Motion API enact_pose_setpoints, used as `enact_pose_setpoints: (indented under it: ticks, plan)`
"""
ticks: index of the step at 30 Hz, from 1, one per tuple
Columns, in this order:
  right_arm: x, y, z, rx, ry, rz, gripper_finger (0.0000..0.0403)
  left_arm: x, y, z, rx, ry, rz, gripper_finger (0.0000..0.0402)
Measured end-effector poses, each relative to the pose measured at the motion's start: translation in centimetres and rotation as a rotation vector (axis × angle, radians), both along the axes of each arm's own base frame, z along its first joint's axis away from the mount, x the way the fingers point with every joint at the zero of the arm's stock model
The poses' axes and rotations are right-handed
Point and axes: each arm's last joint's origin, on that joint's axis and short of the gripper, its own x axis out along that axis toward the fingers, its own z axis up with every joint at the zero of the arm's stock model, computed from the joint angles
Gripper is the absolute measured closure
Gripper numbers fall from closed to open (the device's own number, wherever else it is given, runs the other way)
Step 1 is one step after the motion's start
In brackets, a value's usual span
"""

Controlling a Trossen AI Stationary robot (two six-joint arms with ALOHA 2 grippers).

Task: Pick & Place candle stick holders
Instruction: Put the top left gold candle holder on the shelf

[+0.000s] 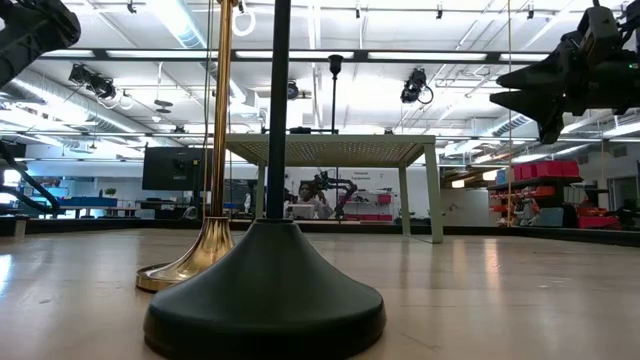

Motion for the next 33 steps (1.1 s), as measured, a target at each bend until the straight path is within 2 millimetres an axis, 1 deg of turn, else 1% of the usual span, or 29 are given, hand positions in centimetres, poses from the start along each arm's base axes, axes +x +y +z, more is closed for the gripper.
enact_pose_setpoints:
  ticks: [4, 10, 15, 21, 29, 33]
  plan:
    - [0.0, 0.0, 0.0, 0.000, 0.000, 0.000, 0.0266, 0.5, 0.0, -0.2, 0.022, 0.008, 0.018, 0.0342]
    - [0.0, 0.0, 0.0, 0.000, 0.000, 0.000, 0.0266, 0.8, -0.3, -1.1, 0.019, 0.096, 0.006, 0.0342]
    - [0.0, 0.0, 0.0, 0.000, 0.000, 0.000, 0.0266, 1.1, -0.3, -1.5, 0.049, 0.080, 0.053, 0.0342]
    - [0.0, 0.0, 0.0, 0.000, 0.000, 0.000, 0.0266, 1.4, -0.2, -1.6, 0.057, 0.079, 0.073, 0.0342]
    - [0.0, 0.0, 0.0, 0.000, 0.000, 0.000, 0.0266, 1.3, -0.3, -1.8, 0.016, 0.161, 0.028, 0.0342]
    - [0.0, 0.0, 0.0, 0.000, 0.000, 0.000, 0.0266, 1.3, -0.1, -1.9, 0.047, 0.141, 0.058, 0.0342]
